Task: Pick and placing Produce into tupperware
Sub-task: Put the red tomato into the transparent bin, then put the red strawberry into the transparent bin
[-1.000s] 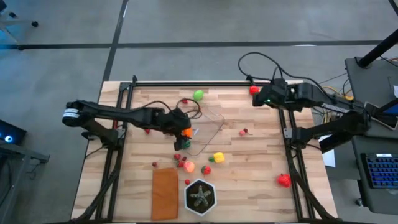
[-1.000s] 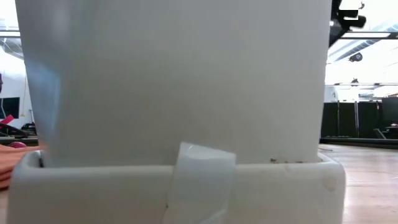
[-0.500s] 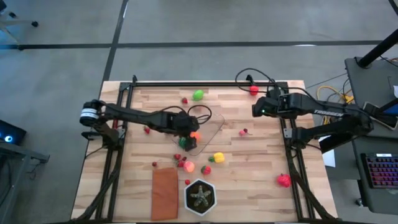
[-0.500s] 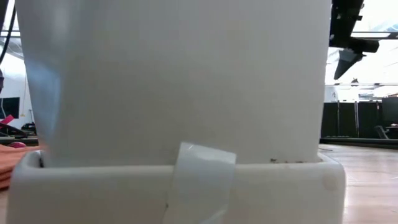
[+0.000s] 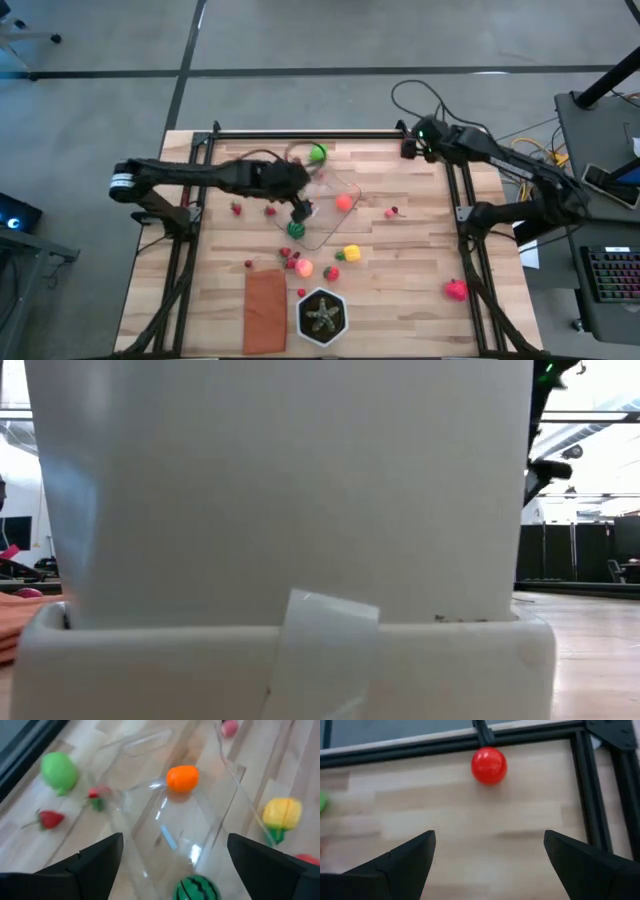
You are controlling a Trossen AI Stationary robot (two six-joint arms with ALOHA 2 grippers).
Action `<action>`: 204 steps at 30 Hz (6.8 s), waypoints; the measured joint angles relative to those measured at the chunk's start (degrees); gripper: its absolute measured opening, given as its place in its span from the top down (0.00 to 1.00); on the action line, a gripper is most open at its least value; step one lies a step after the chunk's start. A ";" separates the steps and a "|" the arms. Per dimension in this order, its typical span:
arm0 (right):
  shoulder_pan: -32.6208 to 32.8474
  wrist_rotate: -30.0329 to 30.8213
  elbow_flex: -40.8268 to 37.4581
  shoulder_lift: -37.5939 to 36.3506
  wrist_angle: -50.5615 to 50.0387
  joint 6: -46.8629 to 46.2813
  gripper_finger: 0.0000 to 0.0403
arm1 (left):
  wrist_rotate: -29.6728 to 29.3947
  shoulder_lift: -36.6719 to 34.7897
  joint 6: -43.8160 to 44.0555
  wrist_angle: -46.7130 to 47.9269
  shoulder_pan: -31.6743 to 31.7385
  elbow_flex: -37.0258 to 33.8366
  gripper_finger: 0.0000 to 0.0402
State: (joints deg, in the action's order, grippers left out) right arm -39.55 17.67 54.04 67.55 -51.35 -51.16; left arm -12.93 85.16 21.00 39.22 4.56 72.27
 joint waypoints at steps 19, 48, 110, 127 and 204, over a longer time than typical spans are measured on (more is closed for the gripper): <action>-12.38 -4.65 14.04 33.85 4.76 17.65 0.09 | 0.22 -19.34 8.74 0.35 0.68 -1.49 0.15; -17.49 -9.83 15.96 39.52 6.85 18.65 0.32 | 2.02 -19.58 8.21 0.59 0.52 -1.53 0.15; 34.44 -0.70 45.68 41.90 -3.73 18.93 0.09 | 4.58 -42.43 10.36 1.75 -0.96 -22.27 0.15; 35.01 16.26 59.58 35.67 -17.13 20.93 0.09 | 13.56 -42.05 10.05 12.32 -0.97 -32.81 0.15; 34.25 14.89 59.06 35.60 -24.81 12.22 0.09 | 9.91 -7.58 2.67 8.50 21.86 -35.77 0.65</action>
State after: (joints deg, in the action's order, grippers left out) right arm -5.30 32.56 113.10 103.15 -76.16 -38.94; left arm -3.01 77.57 23.67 47.72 26.41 36.50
